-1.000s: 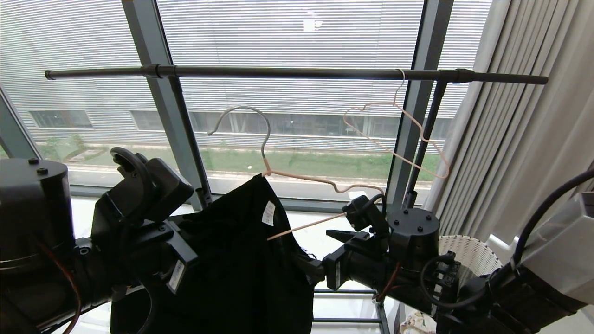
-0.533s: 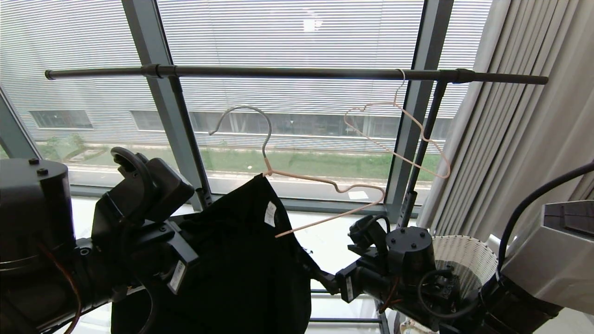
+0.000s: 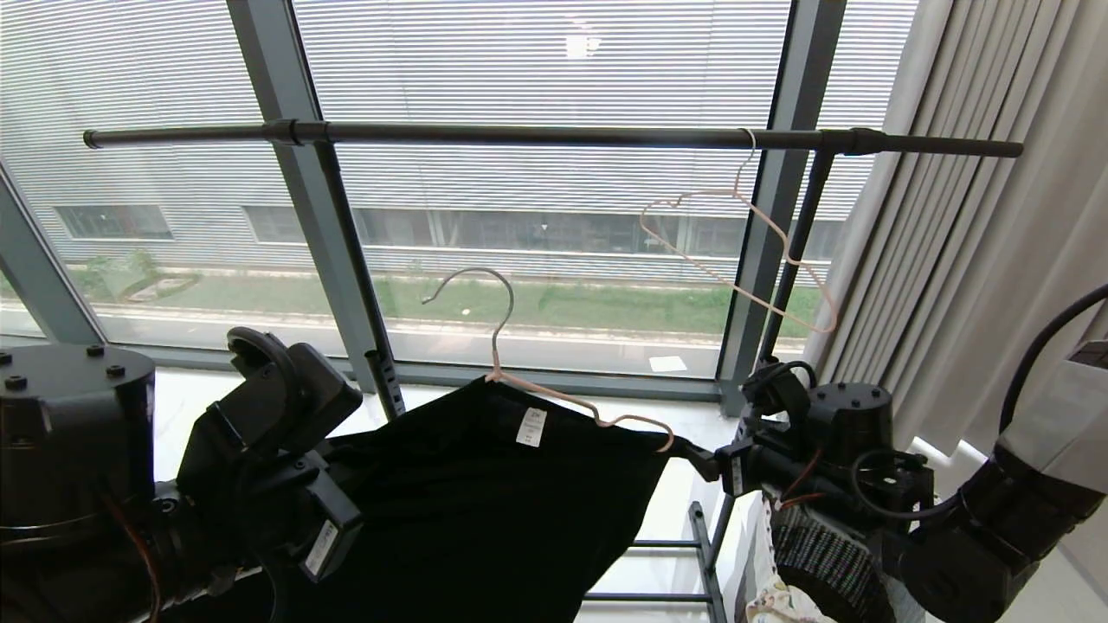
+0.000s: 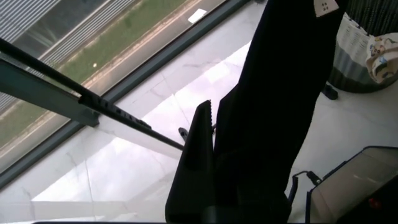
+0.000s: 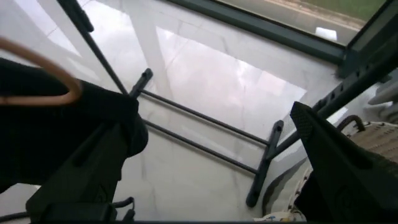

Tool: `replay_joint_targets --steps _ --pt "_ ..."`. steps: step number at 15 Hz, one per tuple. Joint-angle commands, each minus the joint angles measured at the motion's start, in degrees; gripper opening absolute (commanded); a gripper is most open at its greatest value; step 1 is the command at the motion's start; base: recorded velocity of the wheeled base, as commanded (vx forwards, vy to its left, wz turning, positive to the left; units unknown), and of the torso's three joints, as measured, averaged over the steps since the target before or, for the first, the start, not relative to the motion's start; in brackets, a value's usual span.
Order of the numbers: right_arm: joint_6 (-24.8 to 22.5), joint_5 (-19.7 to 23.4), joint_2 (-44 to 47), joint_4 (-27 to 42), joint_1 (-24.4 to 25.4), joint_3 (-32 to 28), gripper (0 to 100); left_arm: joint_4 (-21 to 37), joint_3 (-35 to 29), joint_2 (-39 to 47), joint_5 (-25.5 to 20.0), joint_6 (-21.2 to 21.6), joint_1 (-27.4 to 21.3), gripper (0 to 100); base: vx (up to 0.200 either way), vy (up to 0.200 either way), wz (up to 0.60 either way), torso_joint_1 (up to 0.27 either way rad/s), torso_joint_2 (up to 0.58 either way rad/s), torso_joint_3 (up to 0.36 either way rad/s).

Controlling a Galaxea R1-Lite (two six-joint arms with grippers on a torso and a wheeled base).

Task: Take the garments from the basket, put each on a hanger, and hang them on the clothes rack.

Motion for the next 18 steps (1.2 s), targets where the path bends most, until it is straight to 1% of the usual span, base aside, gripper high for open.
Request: replay_joint_targets --steps 1,3,6,7,10,11,13,14,15,16,17,18 --pt "-0.46 0.07 -1.32 0.04 -3.11 -0.88 100 0.01 1.34 -0.14 -0.11 0.04 0.08 0 0.000 0.000 0.00 0.000 0.00 0.000" --pt "-0.46 0.33 -2.03 0.04 -3.20 -2.02 100 0.01 2.14 0.21 -0.29 0.12 -0.45 0 0.000 0.000 0.00 0.000 0.00 0.000" --pt "-0.46 5.87 -6.69 0.57 -3.11 -2.37 100 0.01 3.54 2.41 0.06 0.12 -0.63 0 0.000 0.000 0.00 0.000 0.00 0.000" --pt "-0.46 6.57 -7.83 1.10 -3.20 -2.37 100 0.01 3.63 2.84 0.24 0.04 -0.63 0 0.000 0.000 0.00 0.000 0.00 0.000" --pt "-0.55 10.53 -15.12 5.85 -3.11 -2.37 100 -0.25 3.28 5.13 2.61 0.04 -0.63 0 0.000 0.000 0.00 0.000 0.00 0.000" --pt "-0.55 11.85 -18.02 8.13 -2.93 -2.37 100 -1.48 3.01 6.27 3.84 -0.05 -0.54 0 0.000 0.000 0.00 0.000 0.00 0.000" --pt "-0.64 13.61 -22.07 11.38 -1.79 -2.20 100 -5.97 3.28 8.56 7.45 -0.23 -0.63 0 0.000 0.000 0.00 0.000 0.00 0.000" --pt "-0.64 14.05 -23.65 12.96 -0.82 -2.02 100 -8.51 3.28 9.79 7.71 -0.40 -0.72 0 0.000 0.000 0.00 0.000 0.00 0.000" --pt "-0.73 14.49 -25.05 14.90 0.76 -2.02 100 -11.06 3.28 10.93 7.53 -1.11 -1.51 0 0.000 0.000 0.00 0.000 0.00 0.000" --pt "-1.17 14.75 -25.85 16.83 1.81 -2.02 100 -13.44 3.28 11.63 7.36 -3.92 -3.62 0 0.000 0.000 0.00 0.000 0.00 0.000" --pt "-1.78 14.92 -25.93 17.45 1.90 -2.02 100 -14.05 3.28 11.90 7.36 -5.15 -4.49 0 0.000 0.000 0.00 0.000 0.00 0.000" --pt "-6.18 16.59 -25.85 19.20 1.64 -2.02 100 -16.34 3.37 12.25 7.45 -8.75 -7.57 0 0.000 0.000 0.00 0.000 0.00 0.000"
